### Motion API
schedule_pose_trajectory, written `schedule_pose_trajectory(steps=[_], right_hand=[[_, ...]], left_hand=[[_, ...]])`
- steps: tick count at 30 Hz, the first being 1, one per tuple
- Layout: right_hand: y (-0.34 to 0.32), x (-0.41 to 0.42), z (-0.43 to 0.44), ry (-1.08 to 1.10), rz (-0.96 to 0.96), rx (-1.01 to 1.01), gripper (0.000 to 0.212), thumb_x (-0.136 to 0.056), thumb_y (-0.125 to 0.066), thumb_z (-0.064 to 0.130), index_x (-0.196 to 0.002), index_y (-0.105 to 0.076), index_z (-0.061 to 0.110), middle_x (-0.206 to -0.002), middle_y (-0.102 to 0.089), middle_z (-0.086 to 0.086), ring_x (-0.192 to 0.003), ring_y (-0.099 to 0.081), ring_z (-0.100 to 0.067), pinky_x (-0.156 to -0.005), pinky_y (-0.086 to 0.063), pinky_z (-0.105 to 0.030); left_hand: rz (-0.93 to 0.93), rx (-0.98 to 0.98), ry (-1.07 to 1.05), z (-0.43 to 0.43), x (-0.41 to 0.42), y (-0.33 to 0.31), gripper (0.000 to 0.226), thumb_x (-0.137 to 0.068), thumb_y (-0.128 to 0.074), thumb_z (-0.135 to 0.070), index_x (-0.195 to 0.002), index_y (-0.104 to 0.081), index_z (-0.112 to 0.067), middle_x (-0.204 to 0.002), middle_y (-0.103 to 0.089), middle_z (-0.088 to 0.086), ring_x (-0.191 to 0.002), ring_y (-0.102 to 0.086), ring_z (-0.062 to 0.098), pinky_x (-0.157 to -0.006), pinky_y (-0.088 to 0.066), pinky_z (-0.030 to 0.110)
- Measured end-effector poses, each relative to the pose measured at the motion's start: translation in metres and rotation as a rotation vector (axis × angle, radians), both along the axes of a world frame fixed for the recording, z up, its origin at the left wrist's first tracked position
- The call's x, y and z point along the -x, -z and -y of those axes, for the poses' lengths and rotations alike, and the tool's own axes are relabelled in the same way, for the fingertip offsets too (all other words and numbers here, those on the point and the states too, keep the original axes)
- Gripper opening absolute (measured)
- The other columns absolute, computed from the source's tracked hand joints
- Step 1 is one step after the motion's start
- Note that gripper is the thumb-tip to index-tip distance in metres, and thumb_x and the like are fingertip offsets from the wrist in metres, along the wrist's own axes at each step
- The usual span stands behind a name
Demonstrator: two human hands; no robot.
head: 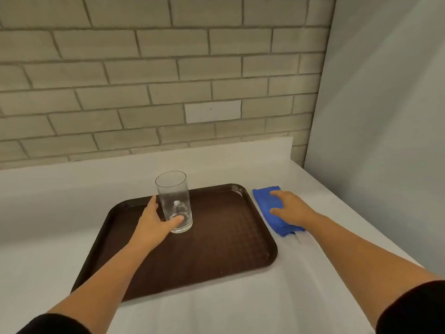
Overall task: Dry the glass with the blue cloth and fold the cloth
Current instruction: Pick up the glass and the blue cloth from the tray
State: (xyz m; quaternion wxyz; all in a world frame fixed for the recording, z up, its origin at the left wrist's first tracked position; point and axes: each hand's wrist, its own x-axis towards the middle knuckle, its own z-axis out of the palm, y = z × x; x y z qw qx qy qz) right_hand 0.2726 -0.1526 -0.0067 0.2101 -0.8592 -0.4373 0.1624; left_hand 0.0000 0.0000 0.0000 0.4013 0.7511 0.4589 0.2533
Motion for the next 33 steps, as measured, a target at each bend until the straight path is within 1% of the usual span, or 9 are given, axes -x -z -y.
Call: schedule_pose_trajectory(steps=[5,12,17,20,22,24,27,30,33], right_hand=[[0.025,-0.015,-0.025,-0.002,0.028,0.167,0.066,-0.087,-0.054,0.03,-0.143,-0.021,0.019,-0.15,-0.024,-0.016,-0.136,-0.029,-0.032,-0.11,-0.03,-0.04],[0.046,-0.025,-0.047,0.032,0.262,0.316,0.063,-0.085,-0.051,0.044,-0.14,-0.025,0.03,-0.149,-0.026,-0.011,-0.134,-0.029,-0.034,-0.107,-0.03,-0.044],[0.054,-0.031,-0.05,0.069,0.365,0.22,0.041,-0.09,-0.044,0.02,-0.131,-0.039,0.02,-0.132,-0.044,-0.014,-0.114,-0.045,-0.033,-0.094,-0.042,-0.037],[0.061,-0.035,-0.05,0.102,0.418,0.124,0.03,-0.088,-0.041,0.006,-0.117,-0.048,0.012,-0.115,-0.053,-0.015,-0.1,-0.051,-0.031,-0.08,-0.044,-0.034],[0.063,-0.04,-0.051,0.145,0.327,0.007,0.021,-0.084,-0.045,0.002,-0.104,-0.051,0.008,-0.104,-0.058,-0.017,-0.09,-0.054,-0.031,-0.074,-0.043,-0.035],[0.056,-0.04,-0.052,0.249,0.088,-0.164,0.014,-0.082,-0.05,0.001,-0.094,-0.051,0.007,-0.093,-0.058,-0.016,-0.081,-0.053,-0.029,-0.069,-0.041,-0.033],[0.036,-0.031,-0.062,0.405,-0.245,-0.431,0.018,-0.08,-0.055,0.004,-0.098,-0.053,0.007,-0.095,-0.055,-0.014,-0.079,-0.052,-0.027,-0.069,-0.043,-0.033],[0.002,-0.008,-0.076,0.385,-0.476,-0.652,0.014,-0.081,-0.052,0.004,-0.095,-0.053,0.01,-0.095,-0.059,-0.015,-0.069,-0.053,-0.02,-0.059,-0.045,-0.027],[-0.034,0.028,-0.091,0.247,-0.537,-0.851,0.019,-0.08,-0.051,-0.001,-0.089,-0.054,0.015,-0.081,-0.059,-0.003,-0.072,-0.055,-0.016,-0.061,-0.045,-0.019]], left_hand=[[0.108,0.047,0.016,-0.011,-0.016,0.013,0.083,-0.071,-0.076,-0.014,-0.139,-0.029,-0.017,-0.136,-0.047,0.007,-0.108,-0.043,0.011,-0.091,-0.032,0.024],[0.134,0.109,0.018,-0.03,-0.025,0.027,0.084,-0.066,-0.08,-0.011,-0.136,-0.034,-0.021,-0.114,-0.048,-0.009,-0.108,-0.049,0.011,-0.088,-0.034,0.022],[0.147,0.171,-0.027,-0.043,-0.026,0.044,0.087,-0.062,-0.082,-0.017,-0.136,-0.035,-0.017,-0.112,-0.051,-0.01,-0.104,-0.051,0.011,-0.088,-0.038,0.021],[0.193,0.176,-0.064,-0.046,-0.029,0.05,0.069,-0.061,-0.082,-0.016,-0.12,-0.045,-0.019,-0.1,-0.058,-0.011,-0.09,-0.058,0.004,-0.068,-0.04,0.012],[0.226,0.185,-0.072,-0.047,-0.031,0.053,0.068,-0.06,-0.082,-0.017,-0.118,-0.047,-0.019,-0.102,-0.06,-0.007,-0.087,-0.057,0.002,-0.066,-0.04,0.012],[0.235,0.178,-0.089,-0.05,-0.033,0.056,0.07,-0.059,-0.083,-0.02,-0.118,-0.047,-0.019,-0.104,-0.06,-0.005,-0.091,-0.058,0.007,-0.07,-0.042,0.016],[0.246,0.129,-0.121,-0.053,-0.036,0.054,0.063,-0.059,-0.083,-0.02,-0.112,-0.049,-0.019,-0.099,-0.061,-0.006,-0.092,-0.06,0.012,-0.073,-0.042,0.019],[0.366,0.175,-0.132,-0.056,-0.038,0.043,0.046,-0.067,-0.078,-0.018,-0.105,-0.053,-0.015,-0.092,-0.061,-0.006,-0.087,-0.06,0.011,-0.069,-0.042,0.017],[0.514,0.371,-0.08,-0.056,-0.042,0.026,0.03,-0.073,-0.071,-0.022,-0.101,-0.058,-0.02,-0.102,-0.066,0.007,-0.097,-0.063,0.023,-0.09,-0.049,0.036]])
